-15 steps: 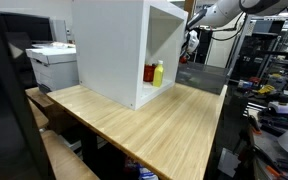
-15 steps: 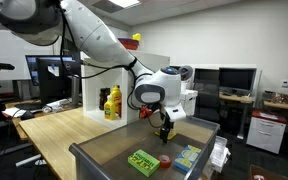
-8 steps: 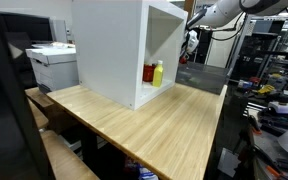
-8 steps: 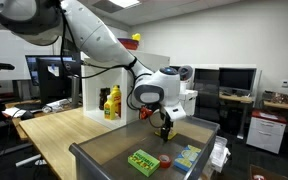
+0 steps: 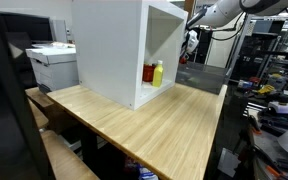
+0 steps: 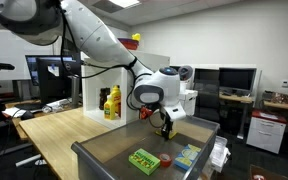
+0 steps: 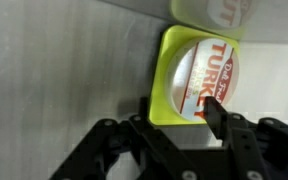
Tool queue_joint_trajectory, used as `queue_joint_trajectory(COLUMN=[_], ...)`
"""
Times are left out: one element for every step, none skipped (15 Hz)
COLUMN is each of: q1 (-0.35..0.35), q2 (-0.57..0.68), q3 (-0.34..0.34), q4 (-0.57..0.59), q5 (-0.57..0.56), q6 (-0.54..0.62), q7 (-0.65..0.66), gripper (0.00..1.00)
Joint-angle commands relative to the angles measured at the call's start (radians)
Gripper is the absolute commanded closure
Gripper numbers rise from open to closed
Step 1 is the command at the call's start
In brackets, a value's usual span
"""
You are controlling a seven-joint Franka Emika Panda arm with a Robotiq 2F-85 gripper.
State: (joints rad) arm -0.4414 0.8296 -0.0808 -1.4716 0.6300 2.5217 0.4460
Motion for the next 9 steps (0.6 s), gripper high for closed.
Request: queue_joint_trajectory(q1=[0.013, 0.012, 0.012, 0.01, 0.009, 0.008, 0.005, 0.003, 0.0], q2=[-0.018, -0.018, -0.02, -0.022, -0.027, -0.03, -0.035, -0.038, -0.043], q3=[0.017, 0.017, 0.017, 0.017, 0.019, 0.02, 0.021, 0.022, 0.023], q4=[-0.024, -0.021, -0.02, -0.018, -0.016, -0.013, -0.009, -0.006, -0.003], q5=[0.043, 0.044, 0.044, 0.046, 0.05, 0.053, 0.056, 0.059, 0.063], q6=[0.031, 0.028, 0.024, 0.023, 0.021, 0.019, 0.016, 0.013, 0.01], q7=[-0.037, -0.035, -0.033, -0.034, -0.035, -0.036, -0.035, -0.035, -0.035], gripper=[0.7, 0.81, 0.85, 0.91, 0.96, 0.98, 1.0, 1.0, 1.0])
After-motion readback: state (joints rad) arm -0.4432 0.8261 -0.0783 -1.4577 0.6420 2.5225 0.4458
